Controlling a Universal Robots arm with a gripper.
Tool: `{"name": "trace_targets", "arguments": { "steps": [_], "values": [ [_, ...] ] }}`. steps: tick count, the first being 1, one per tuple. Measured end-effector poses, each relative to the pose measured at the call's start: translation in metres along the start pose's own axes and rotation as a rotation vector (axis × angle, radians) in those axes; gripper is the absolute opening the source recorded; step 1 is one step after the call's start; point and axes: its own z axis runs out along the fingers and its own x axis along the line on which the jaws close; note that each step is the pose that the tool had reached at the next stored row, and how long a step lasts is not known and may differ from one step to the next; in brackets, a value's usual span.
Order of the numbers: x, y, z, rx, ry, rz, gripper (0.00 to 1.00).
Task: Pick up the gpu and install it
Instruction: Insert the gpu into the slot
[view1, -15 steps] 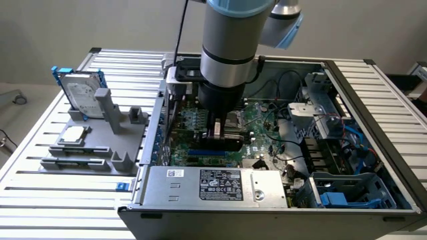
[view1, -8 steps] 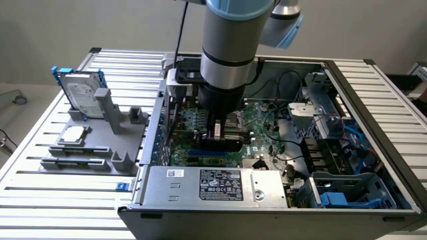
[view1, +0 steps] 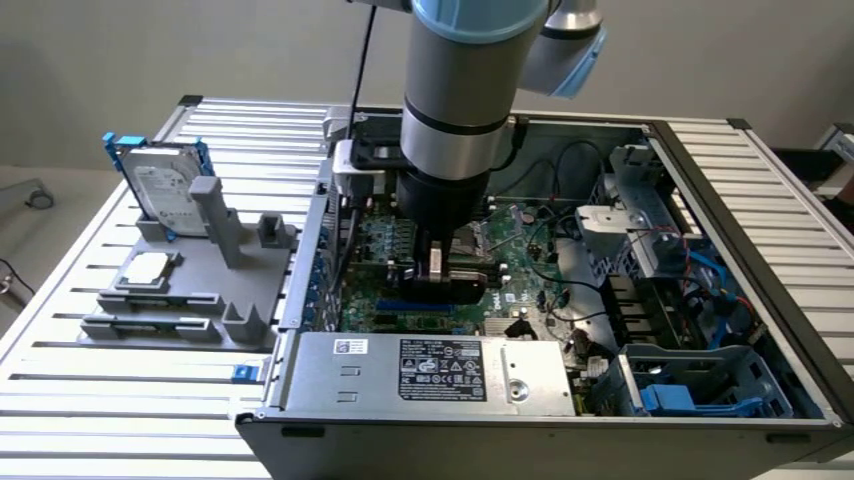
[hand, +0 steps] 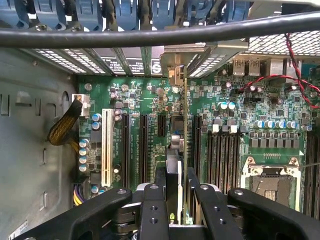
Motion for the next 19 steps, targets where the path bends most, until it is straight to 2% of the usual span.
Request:
{"name": "trace_targets", "arguments": {
  "steps": [4,19],
  "values": [
    [0.0,0.0,0.0005,0.003,-0.0004,0.0,0.27],
    [-0.0028,-0.0001,0.0017,0.0034,-0.0006,0.003,0.27]
  ]
}}
